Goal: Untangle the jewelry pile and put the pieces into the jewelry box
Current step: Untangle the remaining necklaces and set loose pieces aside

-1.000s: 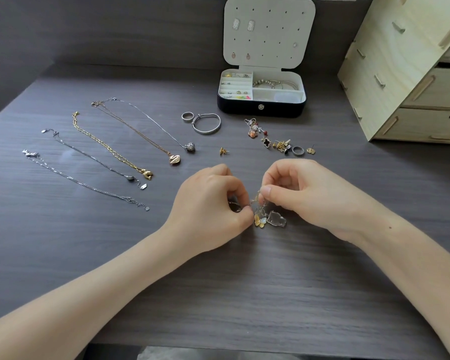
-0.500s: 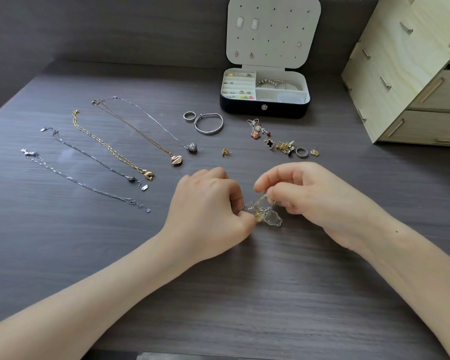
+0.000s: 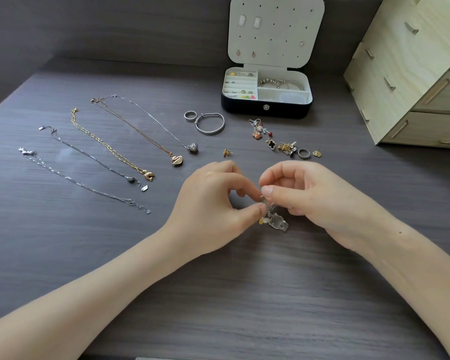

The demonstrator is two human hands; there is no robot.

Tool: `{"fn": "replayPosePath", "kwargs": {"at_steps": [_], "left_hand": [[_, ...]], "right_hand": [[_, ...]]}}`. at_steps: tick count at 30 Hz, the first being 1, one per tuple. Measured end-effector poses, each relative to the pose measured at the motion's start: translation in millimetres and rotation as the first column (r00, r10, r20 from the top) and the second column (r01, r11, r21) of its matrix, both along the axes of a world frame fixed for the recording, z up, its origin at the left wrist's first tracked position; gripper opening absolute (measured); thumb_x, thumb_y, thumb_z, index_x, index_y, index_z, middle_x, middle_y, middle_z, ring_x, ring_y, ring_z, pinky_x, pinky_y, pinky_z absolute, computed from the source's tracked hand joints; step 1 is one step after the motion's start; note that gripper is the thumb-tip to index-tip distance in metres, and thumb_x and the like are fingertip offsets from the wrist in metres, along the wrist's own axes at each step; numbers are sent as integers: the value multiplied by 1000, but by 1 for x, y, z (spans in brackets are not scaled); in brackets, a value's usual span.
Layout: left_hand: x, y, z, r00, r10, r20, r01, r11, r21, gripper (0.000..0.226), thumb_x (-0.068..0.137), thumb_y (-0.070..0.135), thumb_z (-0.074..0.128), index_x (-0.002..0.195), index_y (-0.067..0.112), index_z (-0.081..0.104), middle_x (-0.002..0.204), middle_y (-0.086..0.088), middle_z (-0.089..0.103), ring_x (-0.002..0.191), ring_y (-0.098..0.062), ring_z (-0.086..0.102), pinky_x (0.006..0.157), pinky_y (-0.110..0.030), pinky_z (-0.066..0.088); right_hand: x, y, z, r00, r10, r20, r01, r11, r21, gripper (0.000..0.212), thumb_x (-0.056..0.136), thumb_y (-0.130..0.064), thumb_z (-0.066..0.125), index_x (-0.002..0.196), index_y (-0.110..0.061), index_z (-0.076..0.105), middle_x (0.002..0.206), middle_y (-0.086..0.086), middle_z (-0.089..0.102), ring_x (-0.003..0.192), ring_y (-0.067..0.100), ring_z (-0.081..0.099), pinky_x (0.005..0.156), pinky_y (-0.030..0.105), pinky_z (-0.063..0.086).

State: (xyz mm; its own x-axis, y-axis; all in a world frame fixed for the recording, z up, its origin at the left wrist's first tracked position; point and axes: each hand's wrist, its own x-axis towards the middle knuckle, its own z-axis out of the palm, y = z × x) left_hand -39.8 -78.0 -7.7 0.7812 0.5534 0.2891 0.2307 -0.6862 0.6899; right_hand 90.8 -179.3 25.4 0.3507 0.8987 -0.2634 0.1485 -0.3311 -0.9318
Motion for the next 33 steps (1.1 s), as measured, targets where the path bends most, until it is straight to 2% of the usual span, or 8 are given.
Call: {"fn": "replayPosePath", "kwargs": {"at_steps": [7, 10, 13, 19, 22, 25, 28, 33], "left_hand": [[-1, 3, -1, 999, -23, 39, 18, 994, 108, 5, 71, 31, 72, 70, 26, 73, 68, 13, 52, 66, -9, 46, 58, -20, 33], [-2, 6, 1, 999, -17, 27, 13, 994, 113, 5, 71, 31, 71, 70, 27, 73, 68, 13, 51, 65, -9, 47, 59, -21, 33], [-3, 6, 3, 1000, -17, 22, 14, 992, 123, 3, 72, 29, 70, 70, 27, 73, 68, 13, 49, 65, -10, 47, 59, -20, 33], [-4, 8, 1, 999, -32, 15, 29, 981, 193, 16, 73, 34, 57, 66, 25, 69, 69, 12, 49, 64, -10, 47, 60, -20, 33], [-2, 7, -1, 999, -35, -20, 39, 972, 232, 16, 74, 34, 55, 68, 24, 66, 72, 9, 50, 67, -10, 45, 63, -19, 32], [0, 6, -3, 998, -60, -31, 64, 987, 144, 17, 75, 37, 52, 70, 25, 63, 76, 8, 51, 71, -12, 46, 65, -20, 36], [-1, 8, -3, 996, -84, -17, 84, 996, 1, 11, 75, 40, 50, 72, 31, 56, 78, 8, 54, 72, -8, 48, 66, -18, 37], [-3, 8, 1, 998, -54, -34, 47, 983, -175, 7, 79, 22, 62, 73, 20, 60, 69, 8, 59, 62, 1, 49, 60, -8, 34]], "right_hand": [[3, -1, -1, 1000, 23, 9, -23, 1000, 12, 12, 89, -3, 60, 87, -14, 63, 66, -7, 63, 54, -5, 54, 49, 5, 37], [4, -2, -3, 997, 58, 60, -58, 998, 0, 12, 89, -3, 60, 91, -13, 67, 74, -1, 66, 62, -2, 57, 57, 9, 44], [3, -3, -5, 977, 96, 191, -97, 995, -3, 14, 89, -7, 60, 93, -15, 70, 77, -2, 69, 68, 0, 60, 68, 16, 48], [1, -5, -10, 801, 104, 590, -121, 993, -11, 12, 89, -17, 62, 89, -22, 72, 55, -25, 55, 62, -11, 52, 59, 7, 37], [0, -5, -12, 710, 109, 695, -144, 990, -8, 11, 89, -20, 62, 91, -23, 72, 70, -18, 55, 67, -7, 49, 61, 10, 33], [0, -5, -14, 652, 127, 748, -170, 985, -19, 13, 89, -19, 61, 97, -23, 70, 81, -13, 55, 64, 0, 44, 66, 20, 30], [-1, -5, -13, 616, 145, 775, -184, 982, -37, 17, 89, -16, 59, 102, -21, 69, 81, -13, 51, 63, -1, 39, 67, 20, 26], [0, -6, -12, 684, 114, 721, -136, 990, -27, 18, 86, -14, 58, 94, -25, 71, 74, -15, 54, 61, 0, 46, 62, 13, 31]]}}
